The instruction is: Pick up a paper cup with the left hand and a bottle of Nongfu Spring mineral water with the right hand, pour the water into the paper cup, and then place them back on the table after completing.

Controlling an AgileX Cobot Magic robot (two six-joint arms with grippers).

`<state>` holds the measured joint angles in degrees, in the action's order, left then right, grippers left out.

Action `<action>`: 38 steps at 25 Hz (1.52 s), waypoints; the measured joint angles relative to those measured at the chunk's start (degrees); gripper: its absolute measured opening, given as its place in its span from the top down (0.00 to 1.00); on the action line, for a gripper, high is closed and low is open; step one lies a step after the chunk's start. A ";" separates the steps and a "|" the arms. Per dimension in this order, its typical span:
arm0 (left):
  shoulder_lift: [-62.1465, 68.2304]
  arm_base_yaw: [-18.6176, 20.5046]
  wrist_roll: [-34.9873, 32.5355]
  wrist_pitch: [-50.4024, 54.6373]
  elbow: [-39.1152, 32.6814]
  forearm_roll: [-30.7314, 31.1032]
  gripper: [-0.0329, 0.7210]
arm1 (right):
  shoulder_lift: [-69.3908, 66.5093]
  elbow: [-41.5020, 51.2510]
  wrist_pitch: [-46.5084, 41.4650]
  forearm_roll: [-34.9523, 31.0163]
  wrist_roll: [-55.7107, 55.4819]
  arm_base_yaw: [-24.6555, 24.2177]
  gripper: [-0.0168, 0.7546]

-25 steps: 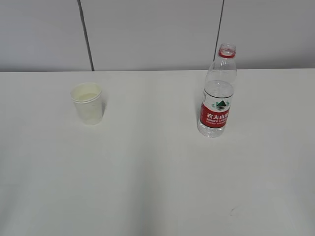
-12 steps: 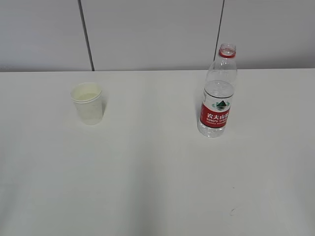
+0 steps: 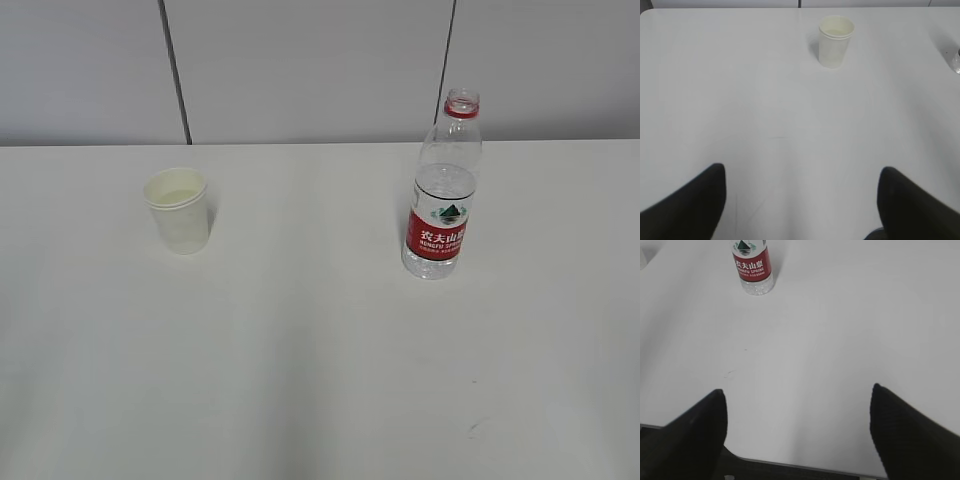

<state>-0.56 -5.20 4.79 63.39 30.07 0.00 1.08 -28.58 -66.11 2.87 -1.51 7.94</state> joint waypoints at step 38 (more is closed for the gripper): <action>0.00 0.00 -0.02 0.00 0.00 0.00 0.21 | 0.00 0.00 0.27 2.39 0.12 0.00 0.31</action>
<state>-0.56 -5.20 4.77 63.39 30.07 0.00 1.08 -28.58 -65.84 5.26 -1.39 7.94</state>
